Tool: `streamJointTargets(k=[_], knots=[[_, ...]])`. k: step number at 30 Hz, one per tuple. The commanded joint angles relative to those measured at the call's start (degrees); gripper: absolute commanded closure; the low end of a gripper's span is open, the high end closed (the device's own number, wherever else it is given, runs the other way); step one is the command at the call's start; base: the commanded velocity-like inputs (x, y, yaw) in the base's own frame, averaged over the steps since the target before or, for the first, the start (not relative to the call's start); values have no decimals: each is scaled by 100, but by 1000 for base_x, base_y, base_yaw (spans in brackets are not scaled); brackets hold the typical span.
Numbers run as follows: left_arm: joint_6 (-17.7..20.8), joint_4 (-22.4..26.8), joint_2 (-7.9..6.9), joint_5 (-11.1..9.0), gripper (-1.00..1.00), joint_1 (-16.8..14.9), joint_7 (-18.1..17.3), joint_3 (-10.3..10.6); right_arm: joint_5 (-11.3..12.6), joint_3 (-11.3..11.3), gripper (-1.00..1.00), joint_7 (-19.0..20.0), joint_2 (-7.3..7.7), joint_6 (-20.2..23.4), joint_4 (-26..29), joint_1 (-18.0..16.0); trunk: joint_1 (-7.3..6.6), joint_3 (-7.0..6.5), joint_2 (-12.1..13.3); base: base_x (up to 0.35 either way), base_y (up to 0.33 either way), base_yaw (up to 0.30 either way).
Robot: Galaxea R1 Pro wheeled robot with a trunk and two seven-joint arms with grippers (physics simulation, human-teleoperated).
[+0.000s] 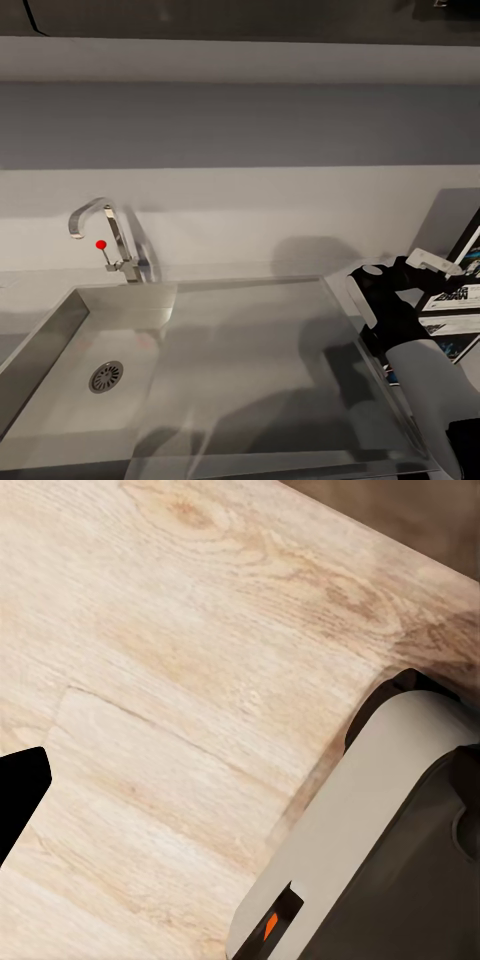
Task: Pick up the poster from the kitchen countertop and hang it on one of the wall nails in the kitchen.
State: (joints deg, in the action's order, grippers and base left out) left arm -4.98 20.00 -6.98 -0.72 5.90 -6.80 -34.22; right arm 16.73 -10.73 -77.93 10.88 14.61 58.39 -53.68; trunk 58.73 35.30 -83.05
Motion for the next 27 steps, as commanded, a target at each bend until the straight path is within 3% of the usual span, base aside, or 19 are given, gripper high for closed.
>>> streamJointTargets(k=[1,20,21,27], knots=[[-3,4,4,-7,-100,-1,-49,-42,41,-25,-100,-43,6,60,6,-4,0,4,-3,0,0,0],[-3,4,4,-7,-100,-1,-47,-41,41,-25,-100,-46,-34,59,6,7,0,4,-3,0,0,0],[-3,4,4,-7,-100,-1,-48,-41,41,-25,100,-46,-34,59,6,7,0,4,-3,0,0,0],[-3,4,4,-7,-100,-1,-48,-41,41,-25,100,-46,-34,62,6,7,0,4,-3,0,0,0]])
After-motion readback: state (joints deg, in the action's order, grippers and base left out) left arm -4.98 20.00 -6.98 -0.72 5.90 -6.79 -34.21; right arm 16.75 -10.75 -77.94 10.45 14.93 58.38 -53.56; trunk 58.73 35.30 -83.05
